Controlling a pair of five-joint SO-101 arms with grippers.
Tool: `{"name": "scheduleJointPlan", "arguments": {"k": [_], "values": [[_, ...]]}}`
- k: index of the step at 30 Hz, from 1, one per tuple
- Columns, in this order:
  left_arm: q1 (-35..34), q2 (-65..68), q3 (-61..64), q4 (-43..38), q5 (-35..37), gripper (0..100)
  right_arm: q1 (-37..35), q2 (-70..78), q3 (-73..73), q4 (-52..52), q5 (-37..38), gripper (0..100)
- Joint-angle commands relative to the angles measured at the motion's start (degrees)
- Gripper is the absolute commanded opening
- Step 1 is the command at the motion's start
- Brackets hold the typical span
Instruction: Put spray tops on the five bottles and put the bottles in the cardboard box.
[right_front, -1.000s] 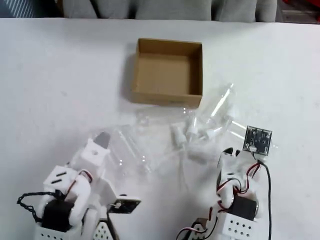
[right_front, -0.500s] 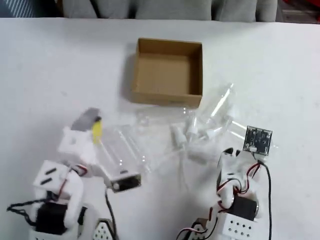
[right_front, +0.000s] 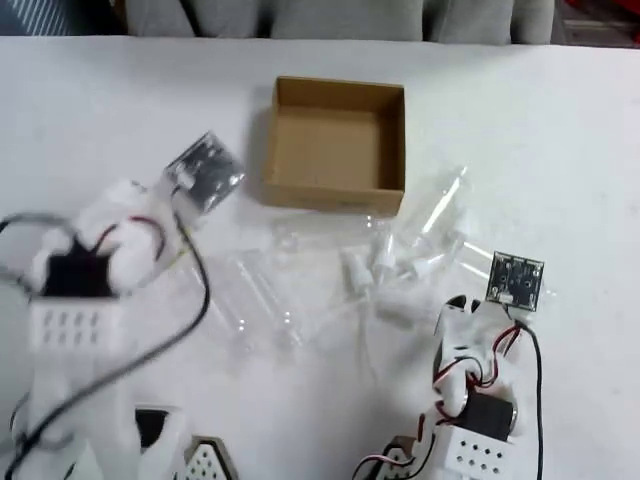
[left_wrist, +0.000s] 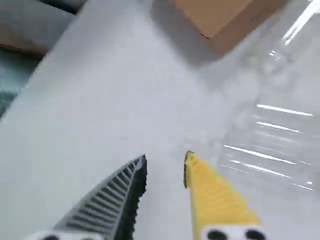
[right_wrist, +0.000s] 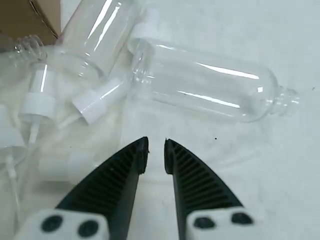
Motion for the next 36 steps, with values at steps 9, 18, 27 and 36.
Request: {"name": "scheduleJointPlan", "arguments": {"k": [9,18,27,36], "values": [[10.2,14.7,-2.2,10.0,-16.3,14,0.1,-0.3,0.5,-0.5,0.6,3.5],[10.1,9.7,1.6,26.4,-61.1,18,0.1,-0.3,0.5,-0.4,0.7,3.5],[11.5,-1.9,22.3,4.0,-67.0,27,0.1,-0.3,0.5,-0.5,5.7,3.5],[15.4,-4.4,32.0,-14.9,-59.3,32,0.1,-0.3,0.5,-0.5,6.7,3.5]]}}
